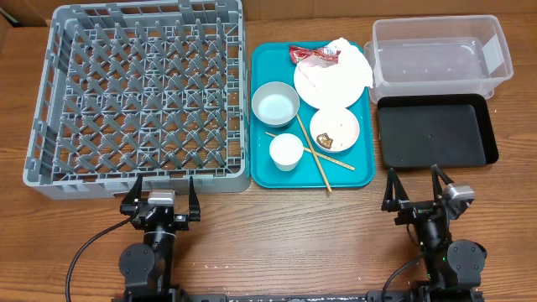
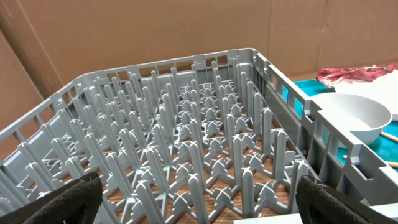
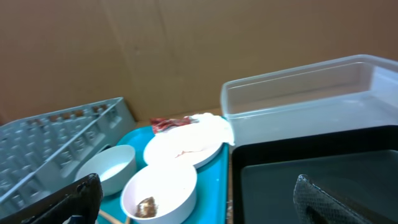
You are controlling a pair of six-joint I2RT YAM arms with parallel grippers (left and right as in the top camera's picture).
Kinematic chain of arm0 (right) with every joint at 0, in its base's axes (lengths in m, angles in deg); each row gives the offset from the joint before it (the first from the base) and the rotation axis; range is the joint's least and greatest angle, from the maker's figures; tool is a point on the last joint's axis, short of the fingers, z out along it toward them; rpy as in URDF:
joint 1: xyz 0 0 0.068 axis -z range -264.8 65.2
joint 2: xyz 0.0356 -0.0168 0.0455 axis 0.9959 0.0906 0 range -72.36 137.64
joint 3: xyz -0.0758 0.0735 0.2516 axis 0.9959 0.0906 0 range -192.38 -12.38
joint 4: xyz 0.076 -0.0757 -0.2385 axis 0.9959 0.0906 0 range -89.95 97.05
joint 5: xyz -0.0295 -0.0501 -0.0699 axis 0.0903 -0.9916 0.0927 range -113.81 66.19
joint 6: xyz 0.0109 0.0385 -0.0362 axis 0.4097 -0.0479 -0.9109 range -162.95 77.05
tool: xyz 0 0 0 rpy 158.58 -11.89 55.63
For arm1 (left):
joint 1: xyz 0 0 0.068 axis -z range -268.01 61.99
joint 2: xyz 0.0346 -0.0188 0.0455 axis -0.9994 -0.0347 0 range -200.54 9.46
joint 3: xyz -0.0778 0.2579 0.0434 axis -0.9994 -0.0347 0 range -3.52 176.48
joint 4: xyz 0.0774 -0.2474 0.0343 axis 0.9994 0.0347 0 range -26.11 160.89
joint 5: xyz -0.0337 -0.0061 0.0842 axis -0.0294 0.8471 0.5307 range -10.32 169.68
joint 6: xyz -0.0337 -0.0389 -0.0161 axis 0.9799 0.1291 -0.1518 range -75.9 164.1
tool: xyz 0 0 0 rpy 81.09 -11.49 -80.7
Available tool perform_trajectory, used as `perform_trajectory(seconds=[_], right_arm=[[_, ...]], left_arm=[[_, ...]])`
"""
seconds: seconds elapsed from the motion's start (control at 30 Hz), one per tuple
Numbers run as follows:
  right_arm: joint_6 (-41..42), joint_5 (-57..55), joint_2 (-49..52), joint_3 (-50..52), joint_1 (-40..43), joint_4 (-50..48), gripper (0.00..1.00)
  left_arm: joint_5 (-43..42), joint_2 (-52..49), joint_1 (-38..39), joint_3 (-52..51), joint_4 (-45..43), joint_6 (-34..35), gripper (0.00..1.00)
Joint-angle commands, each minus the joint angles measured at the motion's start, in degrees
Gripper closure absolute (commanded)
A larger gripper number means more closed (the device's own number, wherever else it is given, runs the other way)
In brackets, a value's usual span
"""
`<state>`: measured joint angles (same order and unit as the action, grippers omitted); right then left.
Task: Sort waste into correct bins and load items into the dishwasher
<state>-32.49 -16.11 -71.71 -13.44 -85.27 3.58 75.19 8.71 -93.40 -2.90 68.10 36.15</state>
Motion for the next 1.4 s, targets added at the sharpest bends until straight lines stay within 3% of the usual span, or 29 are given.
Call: perform_trajectory(seconds=[0.0, 0.13, 0.33, 0.63, 0.77, 0.97, 1.23, 1.27, 1.3, 1.37], right_arm=[[0.17, 2.71, -0.46, -2.86, 0.11, 0.33, 0.0], [0.15, 2.69, 0.87, -9.44, 0.11, 4.02, 0.0], [-0.07, 2.95, 14.75, -25.35, 0.11, 10.71, 0.0], [-0.04, 10.38, 52.3, -58.4, 0.09, 21.2, 0.0], [-0.04, 16.31, 78.05, -83.91, -0.57, 35.82, 0.0], [-0.09, 16.37, 106.05, -112.13, -5.79, 51.1, 0.0], [1.66, 17.44, 120.24, -114.49, -7.39, 40.83, 0.0], [1.27, 15.85, 120.85, -114.49, -7.61, 40.68, 0.11], [1.31, 10.64, 121.79, -114.46, -8.24, 40.68, 0.15], [1.77, -1.92, 122.99, -114.46, -10.27, 40.98, 0.13]], left_arm=[[0.02, 0.48, -0.59, -0.35, -0.13, -1.05, 0.0], [0.02, 0.5, -0.59, -0.35, -0.13, -1.05, 0.0], [0.02, 0.48, -0.59, -0.35, -0.13, -1.05, 0.0], [0.02, 0.5, -0.59, -0.35, -0.13, -1.05, 0.0], [0.02, 0.48, -0.59, -0.35, -0.13, -1.05, 0.0], [0.02, 0.48, -0.59, -0.35, -0.13, -1.05, 0.0], [0.02, 0.5, -0.59, -0.35, -0.13, -1.05, 0.0], [0.02, 0.5, -0.59, -0.35, -0.13, -1.05, 0.0], [0.02, 0.48, -0.59, -0.35, -0.13, -1.05, 0.0], [0.02, 0.48, -0.59, -0.35, -0.15, -1.05, 0.0]])
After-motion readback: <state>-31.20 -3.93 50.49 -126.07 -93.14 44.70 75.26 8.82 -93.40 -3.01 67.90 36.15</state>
